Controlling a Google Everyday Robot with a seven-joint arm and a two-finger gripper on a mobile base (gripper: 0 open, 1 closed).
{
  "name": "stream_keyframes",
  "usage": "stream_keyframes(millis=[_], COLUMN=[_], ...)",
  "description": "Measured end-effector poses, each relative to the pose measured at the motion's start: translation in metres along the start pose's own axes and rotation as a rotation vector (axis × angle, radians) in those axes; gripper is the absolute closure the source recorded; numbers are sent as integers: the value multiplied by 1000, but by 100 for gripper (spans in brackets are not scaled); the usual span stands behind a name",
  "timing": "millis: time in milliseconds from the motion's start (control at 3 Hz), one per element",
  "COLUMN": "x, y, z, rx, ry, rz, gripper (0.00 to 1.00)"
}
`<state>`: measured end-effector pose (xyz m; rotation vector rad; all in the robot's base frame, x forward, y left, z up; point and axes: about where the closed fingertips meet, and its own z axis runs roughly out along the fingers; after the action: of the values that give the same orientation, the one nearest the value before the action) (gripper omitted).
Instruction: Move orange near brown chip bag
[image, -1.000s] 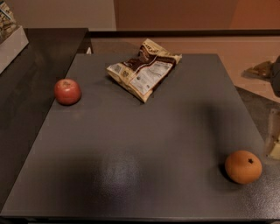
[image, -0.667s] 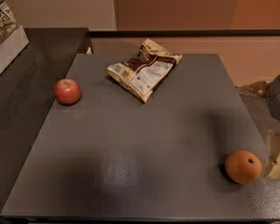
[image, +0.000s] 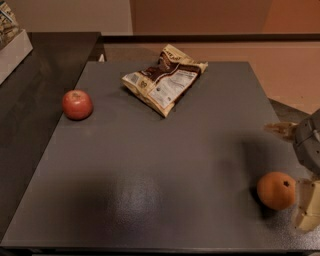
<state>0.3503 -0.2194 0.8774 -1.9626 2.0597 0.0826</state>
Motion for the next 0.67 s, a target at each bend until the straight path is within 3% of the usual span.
stream_keyframes(millis=[667], x=[6], y=[7], z=[12], rx=[-27], ry=[8], rz=[2], gripper=[0])
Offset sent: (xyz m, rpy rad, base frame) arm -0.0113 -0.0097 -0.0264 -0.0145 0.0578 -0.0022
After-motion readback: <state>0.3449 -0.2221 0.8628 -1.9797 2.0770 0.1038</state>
